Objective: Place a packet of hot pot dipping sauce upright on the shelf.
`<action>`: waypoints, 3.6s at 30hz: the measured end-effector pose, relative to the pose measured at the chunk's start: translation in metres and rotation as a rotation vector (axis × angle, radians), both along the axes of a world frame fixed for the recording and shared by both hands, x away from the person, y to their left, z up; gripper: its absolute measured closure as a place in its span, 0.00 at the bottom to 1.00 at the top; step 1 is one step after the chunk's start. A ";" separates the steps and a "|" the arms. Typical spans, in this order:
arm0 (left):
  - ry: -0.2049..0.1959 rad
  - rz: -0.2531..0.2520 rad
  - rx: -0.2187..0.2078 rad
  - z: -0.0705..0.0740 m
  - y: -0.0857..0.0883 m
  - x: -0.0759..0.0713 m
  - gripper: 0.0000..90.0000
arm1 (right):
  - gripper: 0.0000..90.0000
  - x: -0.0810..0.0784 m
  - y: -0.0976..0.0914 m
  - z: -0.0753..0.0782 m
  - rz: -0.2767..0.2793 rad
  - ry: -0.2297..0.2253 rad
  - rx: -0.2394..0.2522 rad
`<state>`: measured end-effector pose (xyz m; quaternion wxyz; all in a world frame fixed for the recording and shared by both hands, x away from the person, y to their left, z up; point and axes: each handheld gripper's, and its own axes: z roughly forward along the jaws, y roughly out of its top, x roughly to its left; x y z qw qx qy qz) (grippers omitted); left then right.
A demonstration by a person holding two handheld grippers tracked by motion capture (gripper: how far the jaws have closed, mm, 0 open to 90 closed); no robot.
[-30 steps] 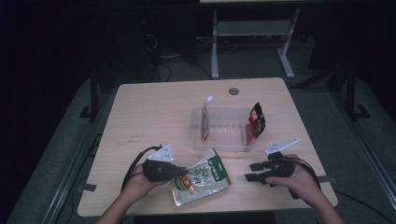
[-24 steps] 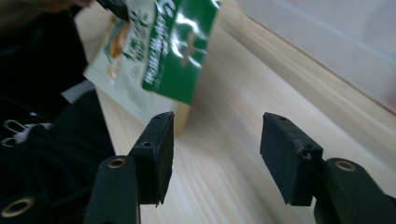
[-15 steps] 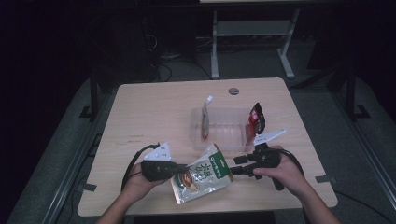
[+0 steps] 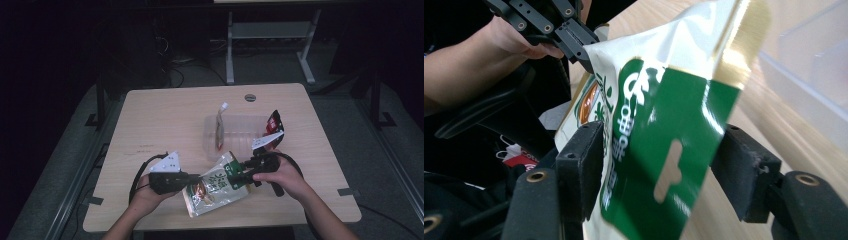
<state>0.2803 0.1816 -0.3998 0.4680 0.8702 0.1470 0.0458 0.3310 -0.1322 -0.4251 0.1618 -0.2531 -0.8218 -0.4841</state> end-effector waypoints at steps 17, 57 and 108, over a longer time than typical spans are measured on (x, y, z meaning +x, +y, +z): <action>-0.007 -0.003 0.000 -0.003 -0.003 0.001 1.00 | 0.72 -0.002 -0.005 -0.002 0.035 0.027 0.033; 0.035 0.047 0.033 -0.018 0.002 0.008 0.41 | 1.00 -0.006 -0.015 0.010 0.065 0.048 0.068; 0.082 0.045 0.095 -0.032 0.005 0.013 0.28 | 1.00 0.026 -0.084 0.097 -0.150 -0.139 0.231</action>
